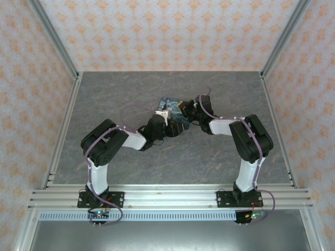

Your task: Unlock the padlock with the key

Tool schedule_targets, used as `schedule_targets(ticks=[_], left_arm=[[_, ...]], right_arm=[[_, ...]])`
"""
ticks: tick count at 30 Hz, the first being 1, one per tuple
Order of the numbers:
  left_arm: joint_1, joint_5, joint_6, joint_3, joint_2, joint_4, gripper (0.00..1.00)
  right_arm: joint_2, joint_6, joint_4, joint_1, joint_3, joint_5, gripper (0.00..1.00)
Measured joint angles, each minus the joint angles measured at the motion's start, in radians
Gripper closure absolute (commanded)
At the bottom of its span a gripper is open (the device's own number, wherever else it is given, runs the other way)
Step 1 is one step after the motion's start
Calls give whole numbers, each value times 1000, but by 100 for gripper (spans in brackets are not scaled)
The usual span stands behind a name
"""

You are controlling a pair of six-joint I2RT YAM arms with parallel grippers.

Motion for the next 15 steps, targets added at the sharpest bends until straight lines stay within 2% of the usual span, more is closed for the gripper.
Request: schedule_targets(ticks=[15], left_arm=[[-8, -54, -56, 0, 22, 39, 39]], right_arm=[[0, 0, 1, 0, 0, 1, 100]])
